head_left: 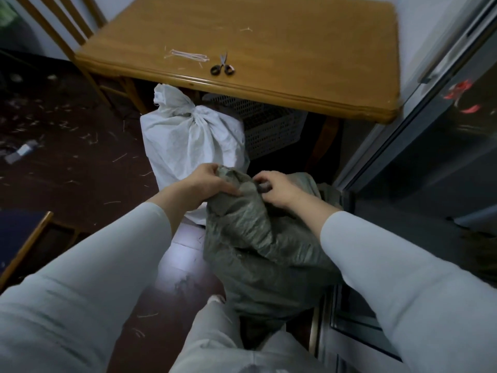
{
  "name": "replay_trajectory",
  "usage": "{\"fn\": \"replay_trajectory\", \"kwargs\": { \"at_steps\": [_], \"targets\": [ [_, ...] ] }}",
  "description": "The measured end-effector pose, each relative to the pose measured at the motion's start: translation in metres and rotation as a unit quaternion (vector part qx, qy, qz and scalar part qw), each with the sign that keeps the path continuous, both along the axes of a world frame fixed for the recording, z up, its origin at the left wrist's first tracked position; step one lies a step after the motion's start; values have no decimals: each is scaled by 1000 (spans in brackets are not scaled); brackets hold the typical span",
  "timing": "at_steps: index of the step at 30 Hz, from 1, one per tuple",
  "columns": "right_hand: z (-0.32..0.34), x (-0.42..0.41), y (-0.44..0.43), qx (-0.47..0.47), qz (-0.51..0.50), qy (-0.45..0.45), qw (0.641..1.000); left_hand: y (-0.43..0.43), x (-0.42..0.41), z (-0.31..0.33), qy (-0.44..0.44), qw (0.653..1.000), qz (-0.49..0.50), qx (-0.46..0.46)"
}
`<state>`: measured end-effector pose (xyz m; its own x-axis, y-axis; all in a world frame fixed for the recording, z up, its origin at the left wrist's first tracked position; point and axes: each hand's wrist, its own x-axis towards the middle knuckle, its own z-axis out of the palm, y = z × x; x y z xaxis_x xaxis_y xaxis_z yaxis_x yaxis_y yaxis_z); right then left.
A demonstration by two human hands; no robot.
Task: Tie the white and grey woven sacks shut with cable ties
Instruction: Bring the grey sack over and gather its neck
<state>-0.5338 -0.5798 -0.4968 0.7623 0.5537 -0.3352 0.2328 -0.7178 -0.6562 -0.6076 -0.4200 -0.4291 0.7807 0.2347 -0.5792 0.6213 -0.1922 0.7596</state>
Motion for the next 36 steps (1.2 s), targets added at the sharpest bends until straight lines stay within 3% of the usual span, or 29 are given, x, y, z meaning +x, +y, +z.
{"fn": "replay_trajectory", "kwargs": {
  "at_steps": [3, 6, 9, 12, 14, 15, 18, 21, 24, 25, 28, 31, 34, 36],
  "targets": [
    [0, 9, 6, 16, -64, -12, 998, 8, 12, 1, 3, 997, -32, 74],
    [18, 33, 6, 86, -152, 17, 984, 21, 30, 4, -25, 996, -41, 78],
    [36, 54, 7, 76, -171, 24, 982, 34, 50, 11, -79, 992, -53, 78],
    [41, 56, 15, -33, -180, -56, 981, 46, 67, 13, -118, 989, -66, 56],
    [44, 50, 20, -18, -191, -129, 973, 54, 79, 13, -132, 988, -67, 36],
    [46, 48, 22, 14, -195, -124, 973, 58, 85, 14, -134, 988, -69, 17],
    [57, 41, 26, 111, -233, 50, 965, 64, 101, 20, -132, 987, -82, -36],
    [71, 44, 25, 156, -236, 105, 953, 66, 116, 28, -127, 985, -106, -49],
    [83, 55, 20, 228, -298, 229, 898, 71, 127, 30, -130, 981, -133, -46],
    [83, 58, 19, 216, -305, 244, 895, 74, 129, 30, -128, 980, -144, -52],
    [78, 63, 24, 36, -198, 152, 968, 79, 132, 26, -124, 974, -168, -91],
    [64, 58, 42, 10, -151, 129, 980, 81, 135, 23, -120, 970, -180, -116],
    [49, 58, 54, -12, -167, 3, 986, 84, 138, 22, -108, 967, -190, -134],
    [50, 62, 51, -18, -190, -30, 981, 86, 140, 22, -100, 966, -199, -135]
  ]
}}
